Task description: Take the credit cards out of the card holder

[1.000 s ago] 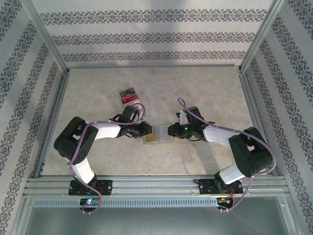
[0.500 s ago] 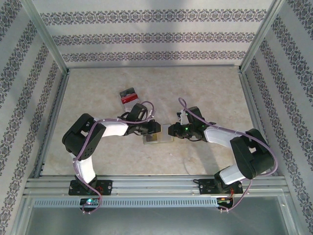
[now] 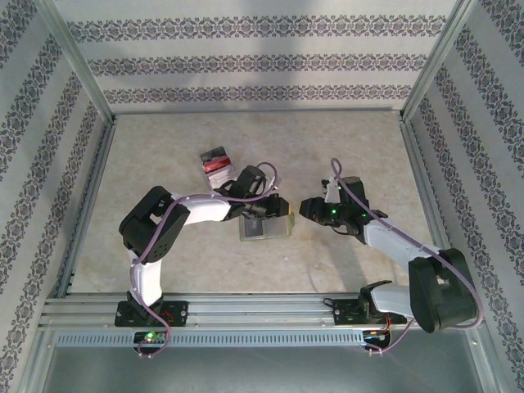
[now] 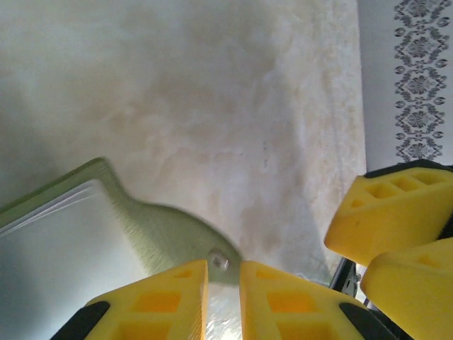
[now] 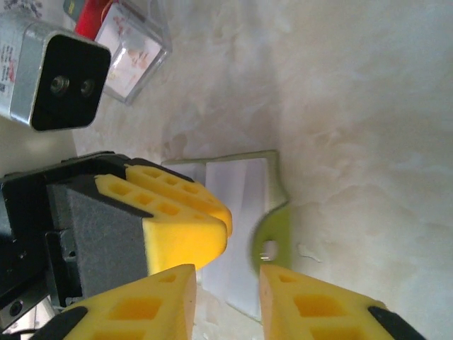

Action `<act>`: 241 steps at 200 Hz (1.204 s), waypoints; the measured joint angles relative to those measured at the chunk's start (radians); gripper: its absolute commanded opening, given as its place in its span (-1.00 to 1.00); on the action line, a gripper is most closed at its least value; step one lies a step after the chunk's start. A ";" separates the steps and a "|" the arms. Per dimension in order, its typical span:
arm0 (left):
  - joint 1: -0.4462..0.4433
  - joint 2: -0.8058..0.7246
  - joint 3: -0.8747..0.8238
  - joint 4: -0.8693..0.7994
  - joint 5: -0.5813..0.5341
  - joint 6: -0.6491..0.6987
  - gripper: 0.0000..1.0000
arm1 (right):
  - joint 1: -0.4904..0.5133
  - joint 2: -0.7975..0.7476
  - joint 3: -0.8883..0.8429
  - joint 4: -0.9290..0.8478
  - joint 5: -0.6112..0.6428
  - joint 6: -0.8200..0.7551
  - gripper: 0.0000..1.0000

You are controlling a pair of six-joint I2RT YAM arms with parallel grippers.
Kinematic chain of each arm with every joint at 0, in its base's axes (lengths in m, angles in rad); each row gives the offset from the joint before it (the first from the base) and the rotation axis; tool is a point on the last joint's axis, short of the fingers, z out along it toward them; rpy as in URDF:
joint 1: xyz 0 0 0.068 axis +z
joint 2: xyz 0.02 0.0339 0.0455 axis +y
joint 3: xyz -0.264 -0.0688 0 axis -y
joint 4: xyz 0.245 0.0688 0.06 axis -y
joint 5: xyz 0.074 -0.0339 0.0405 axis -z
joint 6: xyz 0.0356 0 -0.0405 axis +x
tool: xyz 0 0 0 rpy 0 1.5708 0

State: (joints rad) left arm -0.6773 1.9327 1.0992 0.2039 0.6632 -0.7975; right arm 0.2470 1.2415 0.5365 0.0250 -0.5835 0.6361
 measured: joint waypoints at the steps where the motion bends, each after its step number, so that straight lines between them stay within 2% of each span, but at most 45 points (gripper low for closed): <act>1: -0.002 0.001 0.002 0.000 0.000 0.000 -0.60 | -0.001 -0.002 -0.001 0.000 0.000 0.001 -0.25; 33: -0.039 0.010 0.040 0.000 0.006 -0.005 -0.56 | -0.039 -0.047 -0.011 -0.042 0.001 -0.014 -0.12; 67: -0.054 0.003 0.050 0.006 0.015 -0.014 -0.54 | -0.049 -0.064 -0.012 -0.061 0.000 -0.015 -0.11; 108: -0.023 -0.142 -0.037 -0.032 -0.019 -0.002 -0.54 | -0.045 -0.055 -0.011 -0.063 -0.011 -0.015 -0.27; 139: 0.048 -0.261 -0.179 -0.040 -0.053 0.005 -0.54 | 0.007 -0.012 -0.003 -0.063 -0.017 -0.015 -0.27; 177: 0.113 -0.292 -0.322 -0.086 -0.098 0.006 -0.55 | 0.114 0.061 0.051 -0.058 -0.018 -0.014 -0.29; 205: 0.126 -0.291 -0.335 -0.124 -0.119 0.022 -0.56 | 0.164 0.090 0.084 -0.044 -0.014 -0.011 -0.29; 241: 0.128 -0.275 -0.314 -0.157 -0.147 0.055 -0.57 | 0.170 0.091 0.087 -0.044 -0.002 -0.011 -0.29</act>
State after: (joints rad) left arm -0.5491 1.6573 0.7856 0.0467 0.5163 -0.7422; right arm 0.4168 1.3323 0.6239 -0.0193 -0.5850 0.6250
